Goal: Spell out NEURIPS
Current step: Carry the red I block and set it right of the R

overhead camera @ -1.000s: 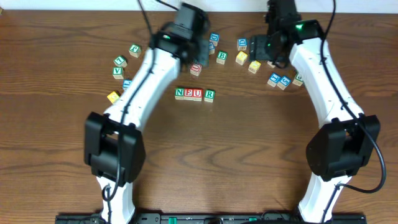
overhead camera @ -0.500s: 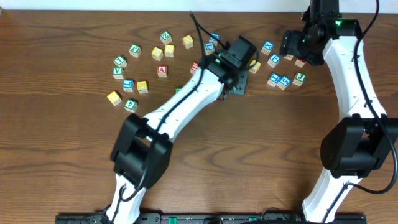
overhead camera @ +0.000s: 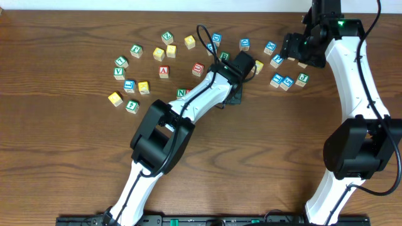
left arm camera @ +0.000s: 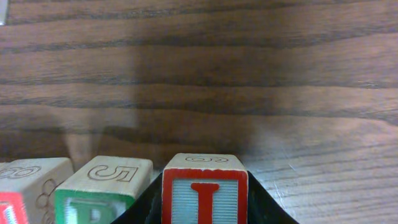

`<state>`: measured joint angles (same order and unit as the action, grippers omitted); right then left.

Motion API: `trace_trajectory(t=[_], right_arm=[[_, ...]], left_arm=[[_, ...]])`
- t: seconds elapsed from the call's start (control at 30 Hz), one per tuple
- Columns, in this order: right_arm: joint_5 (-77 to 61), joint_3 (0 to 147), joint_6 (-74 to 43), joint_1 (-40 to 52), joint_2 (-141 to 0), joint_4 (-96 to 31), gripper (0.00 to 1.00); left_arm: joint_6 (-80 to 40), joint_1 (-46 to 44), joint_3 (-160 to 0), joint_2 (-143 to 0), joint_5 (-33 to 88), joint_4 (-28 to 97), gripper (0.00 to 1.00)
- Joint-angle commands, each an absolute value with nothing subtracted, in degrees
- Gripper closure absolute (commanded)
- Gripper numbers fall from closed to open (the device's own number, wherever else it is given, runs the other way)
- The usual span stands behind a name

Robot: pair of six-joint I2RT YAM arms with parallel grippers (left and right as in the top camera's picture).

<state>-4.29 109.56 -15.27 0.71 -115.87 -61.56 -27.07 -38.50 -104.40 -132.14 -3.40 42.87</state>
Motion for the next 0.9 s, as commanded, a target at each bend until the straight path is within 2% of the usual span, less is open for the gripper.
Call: trace_trajectory(t=[0.0, 0.7, 0.87], right_arm=[[-4.69, 110.41, -15.35, 0.80, -116.53, -61.84, 0.19], [-4.64, 110.41, -15.31, 0.80, -116.53, -62.63, 0.19], [-4.67, 110.41, -15.31, 0.80, -116.53, -62.67, 0.19]], left_arm=[[-27.75, -38.17, -104.07, -132.68, -6.07, 42.33, 0.73], [-27.81, -36.27, -103.92, -132.68, -6.44, 42.44, 0.73], [-31.05, -36.58, -103.92, -132.68, -6.46, 44.95, 0.73]])
